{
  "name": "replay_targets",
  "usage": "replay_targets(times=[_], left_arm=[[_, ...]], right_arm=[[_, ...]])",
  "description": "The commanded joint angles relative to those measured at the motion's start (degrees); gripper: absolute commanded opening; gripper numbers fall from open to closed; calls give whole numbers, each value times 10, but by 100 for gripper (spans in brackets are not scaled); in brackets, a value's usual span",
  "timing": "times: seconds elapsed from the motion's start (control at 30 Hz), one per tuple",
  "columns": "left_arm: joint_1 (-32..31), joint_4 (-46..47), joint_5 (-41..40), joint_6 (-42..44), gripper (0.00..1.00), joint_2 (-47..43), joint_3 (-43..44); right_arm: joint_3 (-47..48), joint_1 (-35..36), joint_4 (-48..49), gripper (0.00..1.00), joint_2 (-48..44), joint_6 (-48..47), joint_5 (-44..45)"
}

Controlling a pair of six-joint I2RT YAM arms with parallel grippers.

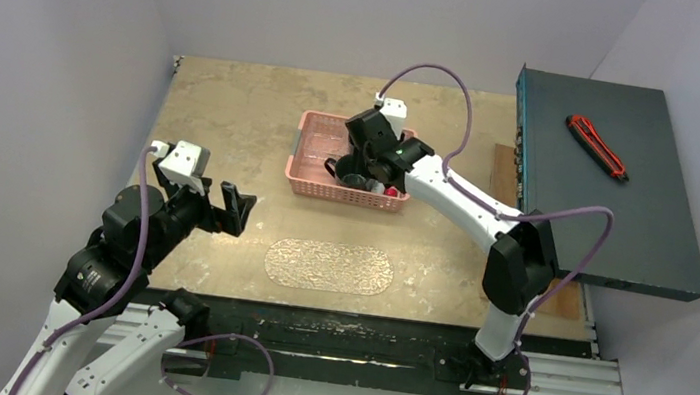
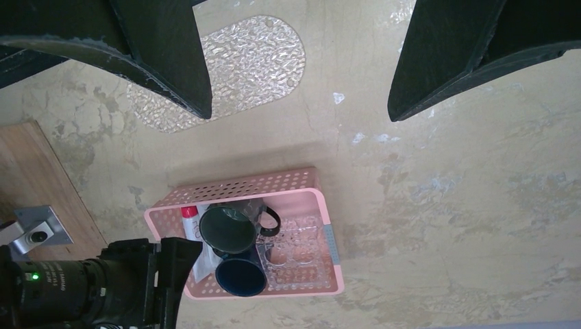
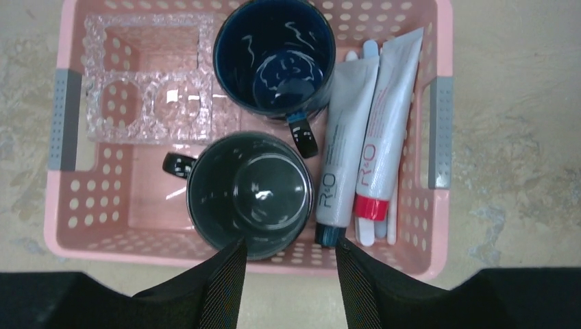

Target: Prepare toiletry sets of a toothbrush and toothpaste on the tray

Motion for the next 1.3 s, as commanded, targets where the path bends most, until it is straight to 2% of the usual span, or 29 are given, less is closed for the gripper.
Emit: replay_targets(times=[0.0,0.33,0.93,1.13,1.27], left_arm=[[1,17,11,1,100,-3,15],[1,17,11,1,100,-2,14],[1,16,8,2,100,-5,14],[1,16,8,2,100,-6,14],[1,16,9,2,100,-7,14]], right_arm=[[59,-14,-6,53,34,14,2],[91,-43,1,52,105,26,-24],[103,-49,-9,36,153,11,-47],[104,-49,-13,27,160,-3,-52],[106,-49,-19,11,162,-14,-56]])
